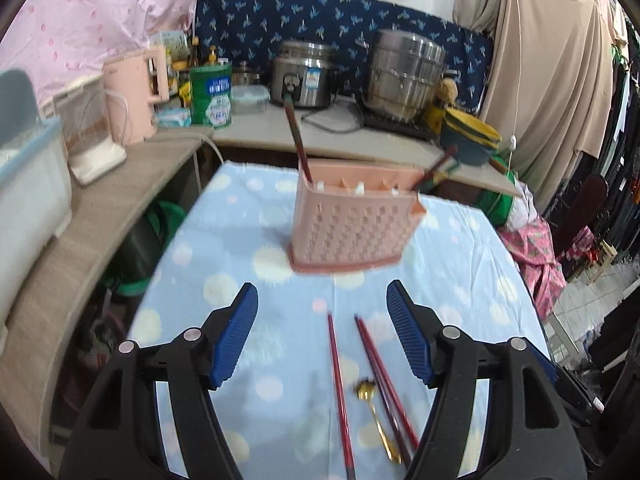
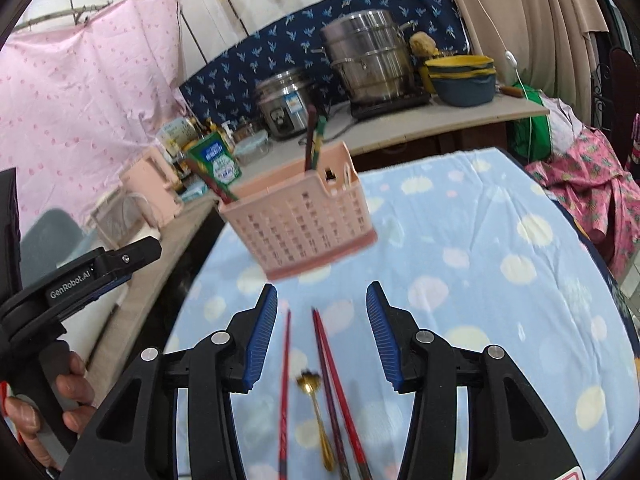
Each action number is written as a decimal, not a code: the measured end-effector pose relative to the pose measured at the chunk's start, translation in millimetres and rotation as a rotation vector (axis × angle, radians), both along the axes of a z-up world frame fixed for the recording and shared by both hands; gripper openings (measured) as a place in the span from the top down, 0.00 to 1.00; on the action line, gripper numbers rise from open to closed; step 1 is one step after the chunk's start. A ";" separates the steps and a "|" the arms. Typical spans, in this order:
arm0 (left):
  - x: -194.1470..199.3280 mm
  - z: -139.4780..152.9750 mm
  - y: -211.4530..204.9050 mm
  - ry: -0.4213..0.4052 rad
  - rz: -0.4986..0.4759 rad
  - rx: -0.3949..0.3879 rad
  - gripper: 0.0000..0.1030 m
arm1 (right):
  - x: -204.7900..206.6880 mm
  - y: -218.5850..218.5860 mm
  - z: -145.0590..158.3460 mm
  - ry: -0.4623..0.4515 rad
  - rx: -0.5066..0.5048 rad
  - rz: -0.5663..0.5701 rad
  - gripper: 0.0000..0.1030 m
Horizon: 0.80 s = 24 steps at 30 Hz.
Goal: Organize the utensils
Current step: 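Move both grippers back down toward the remaining red chopsticks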
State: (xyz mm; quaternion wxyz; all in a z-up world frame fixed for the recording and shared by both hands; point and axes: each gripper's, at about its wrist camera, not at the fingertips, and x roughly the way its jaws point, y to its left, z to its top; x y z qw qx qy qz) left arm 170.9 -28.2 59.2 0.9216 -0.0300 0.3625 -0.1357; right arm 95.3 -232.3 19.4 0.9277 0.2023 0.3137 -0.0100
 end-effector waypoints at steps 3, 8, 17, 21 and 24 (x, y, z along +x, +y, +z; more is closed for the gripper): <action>-18.7 -26.3 1.5 0.056 -0.013 0.022 0.38 | -18.8 5.0 -21.3 0.051 -0.040 0.007 0.56; -47.2 -65.8 4.5 0.142 -0.035 0.047 0.38 | -46.4 17.0 -57.6 0.136 -0.119 0.033 0.56; -79.8 -114.7 8.7 0.238 -0.049 0.084 0.38 | -76.0 30.0 -97.0 0.224 -0.168 0.067 0.57; -88.9 -125.3 7.3 0.245 -0.059 0.097 0.38 | -78.6 33.6 -101.9 0.233 -0.175 0.077 0.61; -94.6 -132.5 5.5 0.253 -0.066 0.102 0.38 | -78.3 35.5 -107.5 0.248 -0.181 0.084 0.69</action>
